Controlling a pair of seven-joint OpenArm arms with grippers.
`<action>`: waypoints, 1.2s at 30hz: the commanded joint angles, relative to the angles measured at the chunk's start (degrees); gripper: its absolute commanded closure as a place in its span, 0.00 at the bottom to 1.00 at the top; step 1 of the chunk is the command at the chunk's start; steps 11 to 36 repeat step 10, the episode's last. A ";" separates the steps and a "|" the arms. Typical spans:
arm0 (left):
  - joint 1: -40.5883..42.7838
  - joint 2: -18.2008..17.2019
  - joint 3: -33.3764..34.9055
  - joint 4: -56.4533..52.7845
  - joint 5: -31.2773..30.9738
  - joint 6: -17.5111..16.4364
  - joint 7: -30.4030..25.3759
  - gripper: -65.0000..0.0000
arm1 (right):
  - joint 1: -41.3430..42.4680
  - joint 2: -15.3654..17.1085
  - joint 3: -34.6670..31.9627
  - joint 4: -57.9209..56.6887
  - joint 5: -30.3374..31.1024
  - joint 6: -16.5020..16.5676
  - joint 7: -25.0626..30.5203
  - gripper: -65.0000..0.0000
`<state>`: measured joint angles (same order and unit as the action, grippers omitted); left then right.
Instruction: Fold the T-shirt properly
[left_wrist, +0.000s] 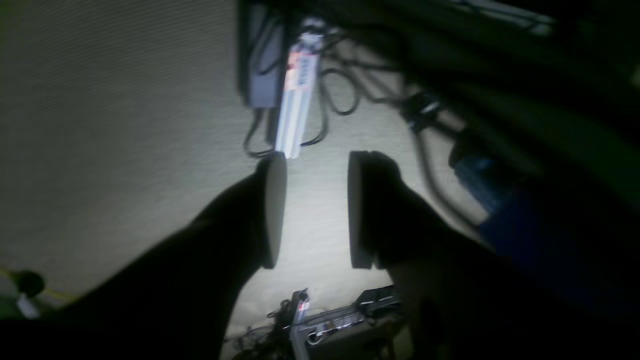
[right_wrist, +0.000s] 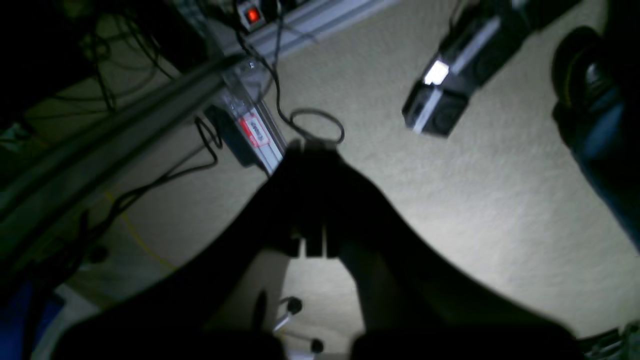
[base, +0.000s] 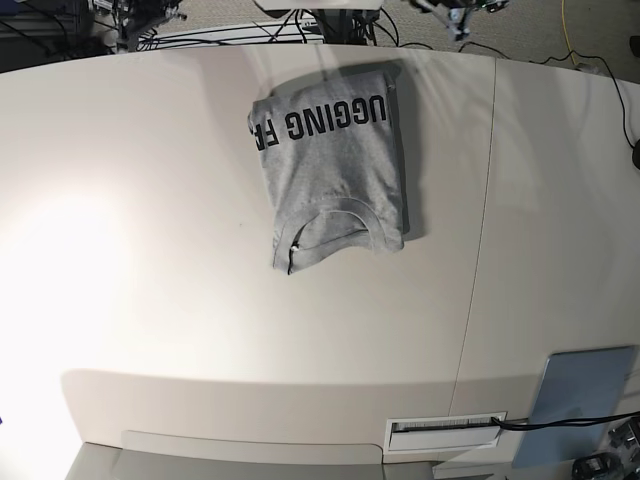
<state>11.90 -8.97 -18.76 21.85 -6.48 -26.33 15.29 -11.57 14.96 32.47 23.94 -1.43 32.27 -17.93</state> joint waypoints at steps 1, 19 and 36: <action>0.63 -0.04 -0.04 -0.15 0.31 0.00 0.09 0.66 | -0.63 1.01 0.11 0.15 -0.50 0.35 -0.11 1.00; 0.63 1.01 -0.07 -0.09 0.28 0.00 0.09 0.66 | -0.66 1.11 0.11 0.15 -0.55 0.33 -0.09 1.00; 0.63 1.01 -0.07 -0.09 0.28 0.00 0.09 0.66 | -0.66 1.11 0.11 0.15 -0.55 0.33 -0.09 1.00</action>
